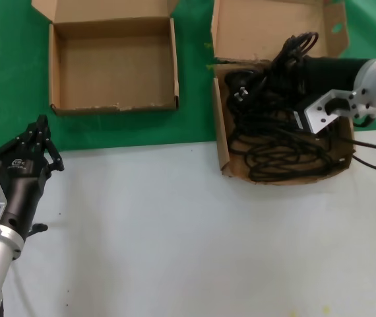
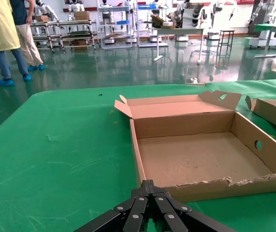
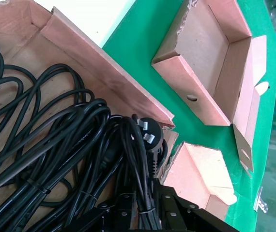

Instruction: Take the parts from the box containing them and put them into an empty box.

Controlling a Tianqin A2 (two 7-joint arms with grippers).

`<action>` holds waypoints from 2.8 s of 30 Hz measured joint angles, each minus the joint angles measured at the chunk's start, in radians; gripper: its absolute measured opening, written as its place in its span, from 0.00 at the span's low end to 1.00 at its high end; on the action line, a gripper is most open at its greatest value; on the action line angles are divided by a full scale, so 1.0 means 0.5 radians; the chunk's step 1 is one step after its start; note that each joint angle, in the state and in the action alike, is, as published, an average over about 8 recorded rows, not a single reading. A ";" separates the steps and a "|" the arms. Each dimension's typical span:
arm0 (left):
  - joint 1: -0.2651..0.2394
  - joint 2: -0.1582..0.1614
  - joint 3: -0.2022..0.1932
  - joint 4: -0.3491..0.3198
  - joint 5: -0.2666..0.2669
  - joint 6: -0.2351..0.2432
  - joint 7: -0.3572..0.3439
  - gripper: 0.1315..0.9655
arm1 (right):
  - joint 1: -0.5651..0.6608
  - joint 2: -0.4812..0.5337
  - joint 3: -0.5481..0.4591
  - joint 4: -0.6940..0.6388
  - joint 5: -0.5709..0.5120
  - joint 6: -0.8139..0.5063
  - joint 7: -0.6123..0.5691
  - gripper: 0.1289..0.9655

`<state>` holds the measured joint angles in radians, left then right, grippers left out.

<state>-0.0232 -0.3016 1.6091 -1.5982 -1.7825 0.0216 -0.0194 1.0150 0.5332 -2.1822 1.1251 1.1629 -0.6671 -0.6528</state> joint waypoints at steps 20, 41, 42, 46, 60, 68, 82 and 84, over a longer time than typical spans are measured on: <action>0.000 0.000 0.000 0.000 0.000 0.000 0.000 0.02 | -0.149 0.154 0.249 0.566 -0.113 -0.062 0.428 0.06; 0.000 0.000 0.000 0.000 0.000 0.000 0.000 0.02 | -0.061 -0.509 0.096 0.463 -0.381 0.189 0.485 0.06; 0.000 0.000 0.000 0.000 0.000 0.000 0.000 0.02 | -0.058 -0.539 0.083 0.425 -0.371 0.211 0.461 0.06; 0.000 0.000 0.000 0.000 0.000 0.000 0.000 0.02 | -0.034 -0.638 0.036 0.266 -0.302 0.291 0.351 0.06; 0.000 0.000 0.000 0.000 0.000 0.000 0.000 0.02 | 0.031 -0.838 -0.045 -0.135 0.025 0.478 -0.033 0.07; 0.000 0.000 0.000 0.000 0.000 0.000 0.000 0.02 | 0.050 -0.868 -0.050 -0.255 0.133 0.529 -0.177 0.10; 0.000 0.000 0.000 0.000 0.000 0.000 0.000 0.02 | -0.155 -0.815 0.141 0.047 0.200 0.581 0.113 0.33; 0.000 0.000 0.000 0.000 0.000 0.000 0.000 0.02 | -0.225 -0.803 0.193 0.140 0.185 0.581 0.248 0.38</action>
<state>-0.0232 -0.3016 1.6091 -1.5982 -1.7825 0.0216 -0.0194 0.9027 0.1317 -2.0857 1.1951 1.2552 -0.3766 -0.5288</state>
